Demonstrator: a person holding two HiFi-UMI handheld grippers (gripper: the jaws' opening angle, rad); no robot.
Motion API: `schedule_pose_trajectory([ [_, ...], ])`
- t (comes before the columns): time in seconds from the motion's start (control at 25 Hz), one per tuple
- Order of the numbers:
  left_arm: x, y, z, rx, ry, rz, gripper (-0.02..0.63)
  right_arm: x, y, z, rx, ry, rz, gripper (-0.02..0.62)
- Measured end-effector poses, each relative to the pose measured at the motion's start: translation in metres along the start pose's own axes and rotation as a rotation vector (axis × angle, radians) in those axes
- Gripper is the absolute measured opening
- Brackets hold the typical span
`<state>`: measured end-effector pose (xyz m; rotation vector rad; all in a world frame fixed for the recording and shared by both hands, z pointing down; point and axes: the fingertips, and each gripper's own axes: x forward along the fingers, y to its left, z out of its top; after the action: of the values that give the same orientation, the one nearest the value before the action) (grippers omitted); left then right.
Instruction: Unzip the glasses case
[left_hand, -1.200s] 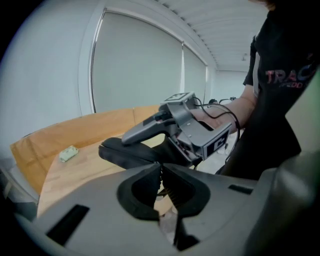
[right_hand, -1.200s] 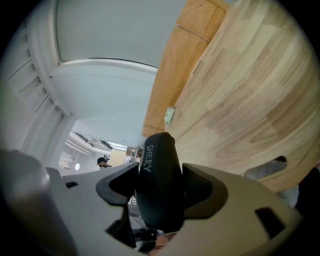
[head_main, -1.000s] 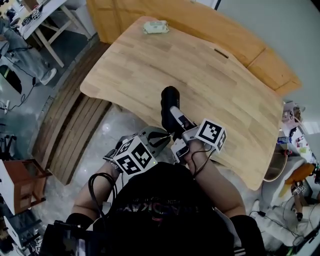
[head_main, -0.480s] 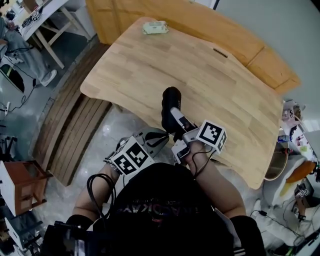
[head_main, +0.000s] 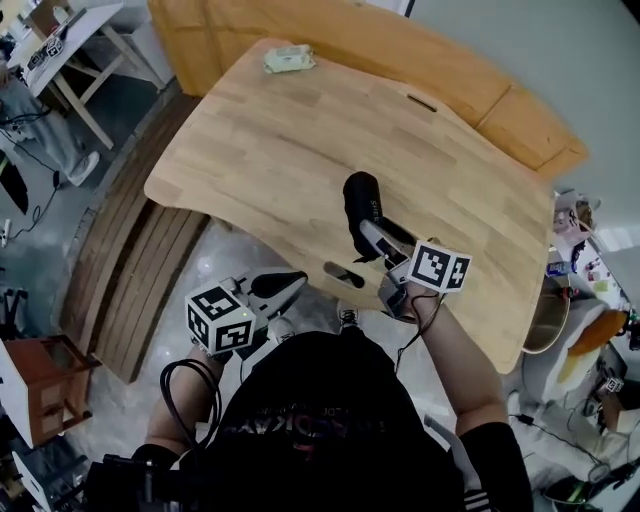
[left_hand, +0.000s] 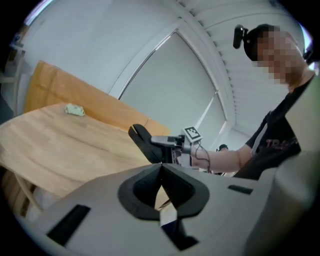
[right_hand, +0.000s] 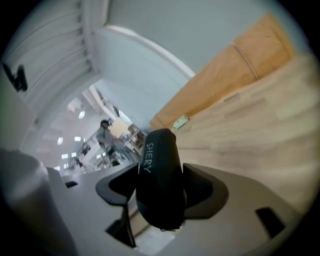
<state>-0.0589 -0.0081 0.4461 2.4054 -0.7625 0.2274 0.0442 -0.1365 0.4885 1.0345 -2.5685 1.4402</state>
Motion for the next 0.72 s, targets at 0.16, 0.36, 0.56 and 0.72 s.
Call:
schedule_pose_trajectory([
  [0.16, 0.013, -0.016, -0.009, -0.041, -0.014, -0.053, 0.012, -0.008, -0.054, 0.021, -0.418, 0.154, -0.043, 0.291],
  [0.36, 0.028, -0.023, -0.016, -0.088, -0.017, -0.047, 0.012, 0.006, -0.109, 0.050, -0.612, 0.322, -0.026, 0.293],
  [0.56, 0.042, -0.023, -0.029, -0.149, -0.010, 0.014, 0.012, 0.040, -0.147, 0.062, -0.724, 0.521, 0.023, 0.293],
  [0.72, 0.054, -0.019, -0.034, -0.192, -0.014, 0.084, 0.012, 0.069, -0.171, 0.058, -0.850, 0.685, 0.077, 0.295],
])
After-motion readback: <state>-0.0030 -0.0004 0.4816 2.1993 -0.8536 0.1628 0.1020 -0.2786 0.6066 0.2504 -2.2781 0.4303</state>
